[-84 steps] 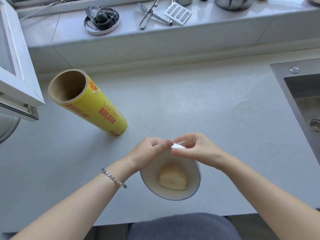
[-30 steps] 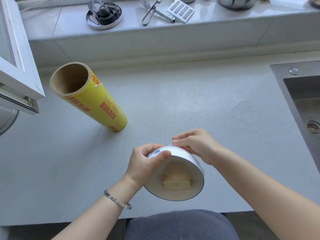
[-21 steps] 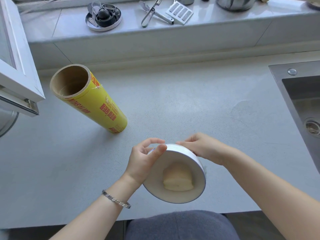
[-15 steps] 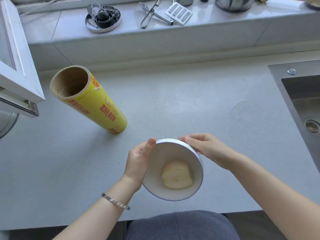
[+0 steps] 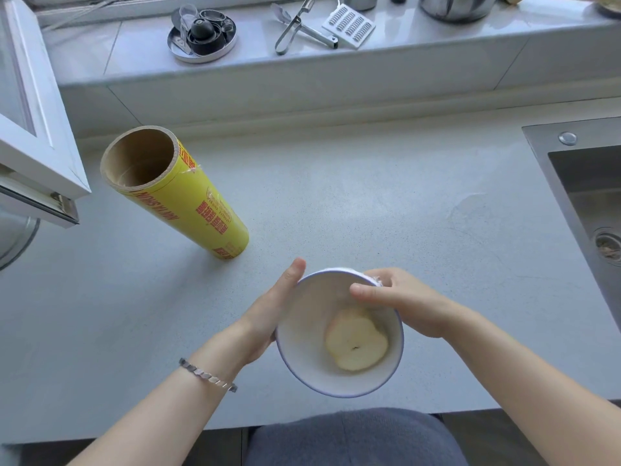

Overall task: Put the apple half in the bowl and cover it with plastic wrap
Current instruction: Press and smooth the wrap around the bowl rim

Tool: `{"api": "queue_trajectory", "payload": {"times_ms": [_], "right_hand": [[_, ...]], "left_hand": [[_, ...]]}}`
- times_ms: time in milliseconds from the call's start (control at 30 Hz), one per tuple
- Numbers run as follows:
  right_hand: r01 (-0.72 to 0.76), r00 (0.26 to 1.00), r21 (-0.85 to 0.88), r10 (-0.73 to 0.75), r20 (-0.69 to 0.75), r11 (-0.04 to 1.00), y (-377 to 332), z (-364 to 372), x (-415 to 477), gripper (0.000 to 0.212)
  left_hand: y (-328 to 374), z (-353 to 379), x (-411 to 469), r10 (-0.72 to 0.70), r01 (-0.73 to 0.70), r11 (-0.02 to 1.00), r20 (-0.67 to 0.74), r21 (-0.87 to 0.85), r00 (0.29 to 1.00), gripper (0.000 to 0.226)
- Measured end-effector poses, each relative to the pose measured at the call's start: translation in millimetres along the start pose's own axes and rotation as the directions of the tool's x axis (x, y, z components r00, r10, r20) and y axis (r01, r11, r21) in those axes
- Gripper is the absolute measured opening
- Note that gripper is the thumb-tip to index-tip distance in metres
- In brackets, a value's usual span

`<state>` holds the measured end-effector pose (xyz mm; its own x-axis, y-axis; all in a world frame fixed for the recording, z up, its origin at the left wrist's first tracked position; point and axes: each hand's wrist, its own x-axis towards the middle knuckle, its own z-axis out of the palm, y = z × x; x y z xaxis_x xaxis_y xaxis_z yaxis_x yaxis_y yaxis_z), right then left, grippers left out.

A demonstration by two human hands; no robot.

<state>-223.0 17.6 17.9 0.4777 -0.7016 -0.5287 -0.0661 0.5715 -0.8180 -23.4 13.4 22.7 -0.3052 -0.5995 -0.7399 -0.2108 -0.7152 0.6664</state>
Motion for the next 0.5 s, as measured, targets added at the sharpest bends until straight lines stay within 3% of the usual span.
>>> {"api": "queue_trajectory", "payload": {"times_ms": [67, 133, 233, 300, 400, 500], "right_hand": [[-0.023, 1.0, -0.072, 0.022, -0.016, 0.997, -2.2, 3.4, 1.8, 0.06], [-0.028, 0.999, -0.076, 0.027, -0.018, 0.997, -4.5, 5.8, 2.8, 0.069], [-0.026, 0.998, -0.01, 0.026, -0.054, 1.0, -7.2, 5.6, 1.3, 0.052], [-0.032, 0.993, 0.011, 0.033, -0.11, 0.999, -10.1, 5.2, -1.5, 0.038], [-0.014, 0.99, -0.04, 0.008, -0.139, 0.999, -16.5, 7.1, -4.6, 0.033], [-0.009, 0.982, -0.158, -0.021, -0.189, 0.987, -29.8, 6.1, -5.3, 0.028]], "left_hand": [[7.5, 4.4, 1.8, 0.103, -0.105, 0.988, 0.023, 0.111, 0.994, 0.059], [10.8, 8.2, 3.9, 0.194, -0.197, 0.966, 0.038, 0.168, 0.98, 0.048], [5.4, 8.4, 2.6, 0.26, -0.268, 0.953, 0.072, 0.142, 0.963, 0.036], [-1.3, 8.7, 4.1, 0.282, -0.278, 0.951, -0.012, 0.135, 0.959, 0.046], [-7.3, 11.5, 5.1, 0.323, -0.306, 0.942, -0.13, 0.135, 0.937, 0.061], [-8.1, 10.0, 3.9, 0.372, -0.348, 0.92, -0.119, 0.182, 0.921, 0.072]]}}
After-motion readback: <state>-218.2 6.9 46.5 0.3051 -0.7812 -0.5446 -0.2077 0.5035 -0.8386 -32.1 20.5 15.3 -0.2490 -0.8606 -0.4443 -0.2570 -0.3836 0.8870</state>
